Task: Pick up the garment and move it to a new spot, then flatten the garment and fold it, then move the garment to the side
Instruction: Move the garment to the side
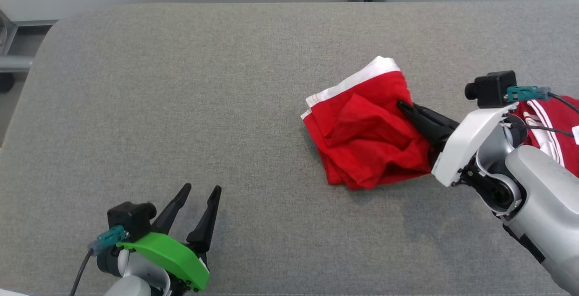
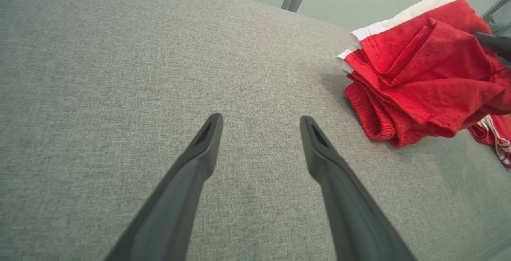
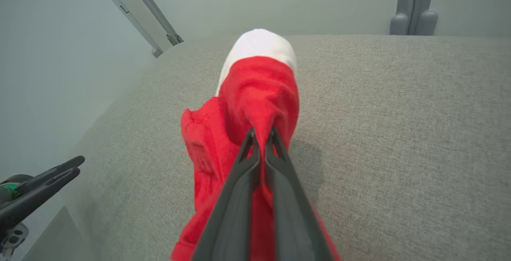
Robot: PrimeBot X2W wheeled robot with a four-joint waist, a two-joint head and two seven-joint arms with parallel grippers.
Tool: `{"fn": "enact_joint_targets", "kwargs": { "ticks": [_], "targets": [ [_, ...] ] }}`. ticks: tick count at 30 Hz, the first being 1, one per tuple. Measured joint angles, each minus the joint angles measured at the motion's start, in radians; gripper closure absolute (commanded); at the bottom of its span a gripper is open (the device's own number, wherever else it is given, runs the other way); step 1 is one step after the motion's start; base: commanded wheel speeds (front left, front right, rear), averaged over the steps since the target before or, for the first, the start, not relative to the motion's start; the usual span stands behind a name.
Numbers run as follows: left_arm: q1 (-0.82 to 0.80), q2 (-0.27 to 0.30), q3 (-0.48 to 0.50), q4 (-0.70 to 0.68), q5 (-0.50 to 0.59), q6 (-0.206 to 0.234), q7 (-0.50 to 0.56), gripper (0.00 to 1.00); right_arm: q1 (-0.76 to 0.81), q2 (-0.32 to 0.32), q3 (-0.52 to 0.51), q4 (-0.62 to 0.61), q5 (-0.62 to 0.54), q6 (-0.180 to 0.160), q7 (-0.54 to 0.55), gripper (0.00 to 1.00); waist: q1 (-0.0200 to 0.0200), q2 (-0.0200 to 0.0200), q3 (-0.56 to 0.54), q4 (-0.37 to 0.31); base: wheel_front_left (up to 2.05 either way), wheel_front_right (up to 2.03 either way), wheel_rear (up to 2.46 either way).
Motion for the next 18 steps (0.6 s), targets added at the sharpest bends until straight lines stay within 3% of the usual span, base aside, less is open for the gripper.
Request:
{"fn": "enact_joint_targets", "kwargs": {
  "ticks": [12,18],
  "targets": [
    [0.020,-0.013,-0.001,-0.007,-0.009,0.000,-0.010,0.00,0.011,-0.028,0.052,-0.148,-0.002,0.004,0.077,0.98,0.0000,0.0000,-0.030,-0.034,0.00,0.00,0.00],
    [0.021,-0.012,0.005,-0.011,-0.009,0.001,-0.013,0.00,0.030,-0.067,0.002,-0.164,0.036,-0.046,0.098,1.00,0.0000,0.0000,-0.011,-0.042,0.00,0.00,0.00]
  ]
}}
